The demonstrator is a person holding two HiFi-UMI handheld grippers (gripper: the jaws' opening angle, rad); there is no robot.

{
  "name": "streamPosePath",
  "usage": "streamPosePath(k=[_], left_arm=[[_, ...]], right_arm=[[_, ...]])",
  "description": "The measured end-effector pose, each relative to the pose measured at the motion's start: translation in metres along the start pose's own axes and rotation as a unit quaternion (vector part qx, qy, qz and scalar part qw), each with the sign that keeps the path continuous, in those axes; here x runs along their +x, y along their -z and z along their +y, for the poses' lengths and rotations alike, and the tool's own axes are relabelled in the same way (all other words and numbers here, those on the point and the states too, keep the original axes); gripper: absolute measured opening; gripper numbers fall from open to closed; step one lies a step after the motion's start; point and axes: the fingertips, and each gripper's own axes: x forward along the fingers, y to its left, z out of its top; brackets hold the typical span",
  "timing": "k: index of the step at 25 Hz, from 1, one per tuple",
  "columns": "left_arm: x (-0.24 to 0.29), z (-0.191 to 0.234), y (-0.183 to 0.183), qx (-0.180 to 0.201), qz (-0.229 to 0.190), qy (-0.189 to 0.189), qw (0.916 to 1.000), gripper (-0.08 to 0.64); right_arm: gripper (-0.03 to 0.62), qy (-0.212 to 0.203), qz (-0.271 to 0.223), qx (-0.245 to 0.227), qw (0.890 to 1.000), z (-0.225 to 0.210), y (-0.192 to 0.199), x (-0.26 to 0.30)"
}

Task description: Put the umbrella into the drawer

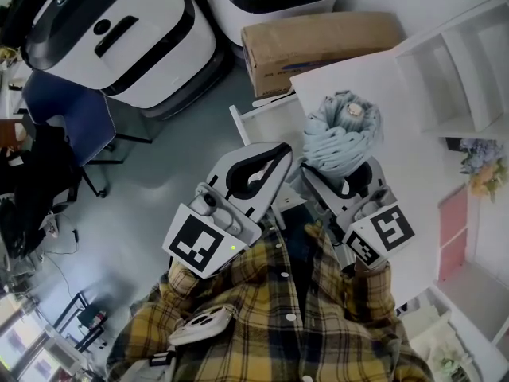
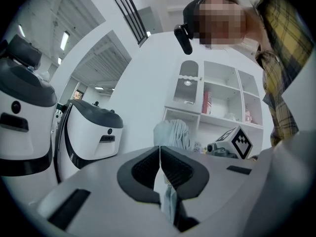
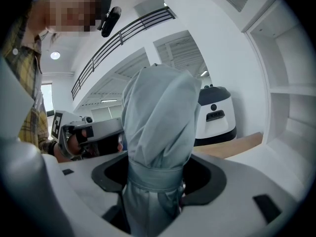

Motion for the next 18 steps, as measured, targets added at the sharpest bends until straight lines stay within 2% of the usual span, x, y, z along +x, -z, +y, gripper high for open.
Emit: streamPosePath(k=[10,18], left_arm=[[0.005,0.026,0.028,0.026,-0.008,-0.019,0.9995,0.023],[0.013,0.04,0.066,0.036,-0.017,-0.047,0.9981,0.023]], right_arm=[[0.31,0.007,0.029,0.025,0.999,-0.008,0.037,0.036],[0.311,0.026,0.061,0.055,0.996,-0.026,0.093,0.061]])
